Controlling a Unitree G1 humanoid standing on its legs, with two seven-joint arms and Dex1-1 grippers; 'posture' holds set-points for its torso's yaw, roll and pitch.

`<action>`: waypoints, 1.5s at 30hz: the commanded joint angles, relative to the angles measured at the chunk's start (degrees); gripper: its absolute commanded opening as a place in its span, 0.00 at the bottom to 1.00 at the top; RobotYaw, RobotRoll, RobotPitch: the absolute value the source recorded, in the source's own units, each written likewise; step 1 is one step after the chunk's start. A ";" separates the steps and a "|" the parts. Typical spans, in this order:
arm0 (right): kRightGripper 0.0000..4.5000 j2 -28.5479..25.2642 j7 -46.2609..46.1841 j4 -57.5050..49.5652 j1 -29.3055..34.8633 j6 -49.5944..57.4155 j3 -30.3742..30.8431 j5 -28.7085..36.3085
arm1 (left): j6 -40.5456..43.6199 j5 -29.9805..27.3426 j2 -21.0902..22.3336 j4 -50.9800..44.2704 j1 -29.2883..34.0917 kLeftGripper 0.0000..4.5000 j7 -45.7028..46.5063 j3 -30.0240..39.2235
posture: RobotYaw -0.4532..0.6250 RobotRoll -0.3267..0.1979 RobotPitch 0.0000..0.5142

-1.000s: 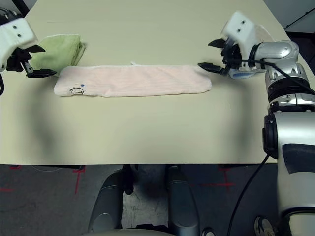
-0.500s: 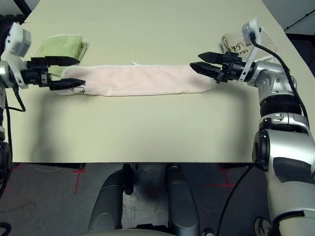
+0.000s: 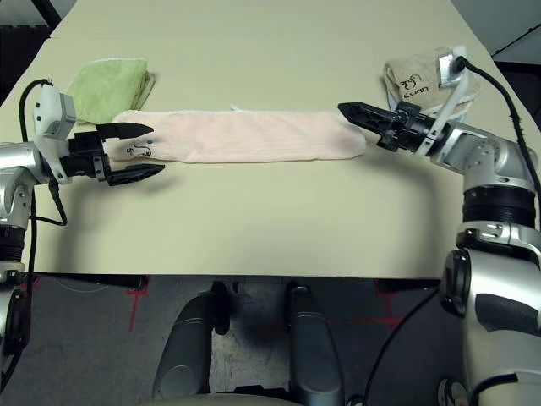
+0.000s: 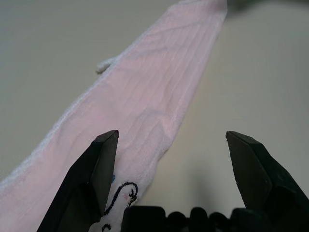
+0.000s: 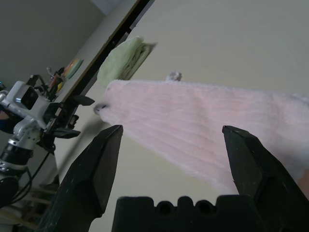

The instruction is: Fold the towel and set it aside.

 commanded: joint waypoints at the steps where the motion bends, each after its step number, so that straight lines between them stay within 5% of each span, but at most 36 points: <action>1: 0.99 -1.23 -0.65 -5.13 2.79 4.77 -1.06 3.46 | -0.03 -0.78 -0.20 -1.49 1.50 1.00 -0.01 -0.66 | 0.32 0.62 0.48; 31: 0.99 2.45 -21.54 -16.38 18.60 21.36 -13.00 18.15 | -2.02 -3.15 -1.87 -4.90 5.34 1.00 1.68 -0.60 | 0.33 0.62 0.51; 45: 0.99 10.17 -32.60 -10.37 12.26 10.64 -13.17 15.04 | -0.69 -4.89 -2.34 -10.10 7.87 1.00 2.78 -0.85 | 0.34 0.62 0.49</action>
